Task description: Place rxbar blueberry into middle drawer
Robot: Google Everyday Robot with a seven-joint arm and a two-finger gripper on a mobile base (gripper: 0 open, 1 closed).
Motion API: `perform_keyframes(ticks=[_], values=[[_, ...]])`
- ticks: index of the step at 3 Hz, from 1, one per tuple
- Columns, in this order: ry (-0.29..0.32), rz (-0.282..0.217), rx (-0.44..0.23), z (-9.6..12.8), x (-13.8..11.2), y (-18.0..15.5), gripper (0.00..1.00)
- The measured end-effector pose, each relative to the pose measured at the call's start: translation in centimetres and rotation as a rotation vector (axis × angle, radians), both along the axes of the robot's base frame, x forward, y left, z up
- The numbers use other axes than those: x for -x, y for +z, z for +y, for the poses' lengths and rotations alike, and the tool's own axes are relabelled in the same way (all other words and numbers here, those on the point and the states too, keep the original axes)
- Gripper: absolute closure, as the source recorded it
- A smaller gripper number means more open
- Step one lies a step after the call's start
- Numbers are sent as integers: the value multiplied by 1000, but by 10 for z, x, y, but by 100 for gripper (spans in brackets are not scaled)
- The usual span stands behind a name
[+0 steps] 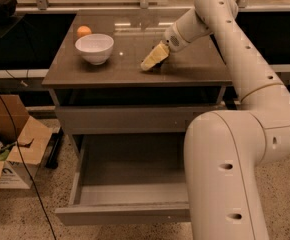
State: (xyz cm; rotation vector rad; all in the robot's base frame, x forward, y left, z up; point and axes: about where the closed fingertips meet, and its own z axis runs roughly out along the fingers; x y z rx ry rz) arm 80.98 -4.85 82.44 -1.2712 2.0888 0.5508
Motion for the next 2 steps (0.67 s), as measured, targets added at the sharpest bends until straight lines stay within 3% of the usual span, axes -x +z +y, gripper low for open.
perform_keyframes(ticks=[1, 2], values=[[16, 0, 31, 2, 0, 0, 41], [40, -14, 59, 4, 5, 7, 72]])
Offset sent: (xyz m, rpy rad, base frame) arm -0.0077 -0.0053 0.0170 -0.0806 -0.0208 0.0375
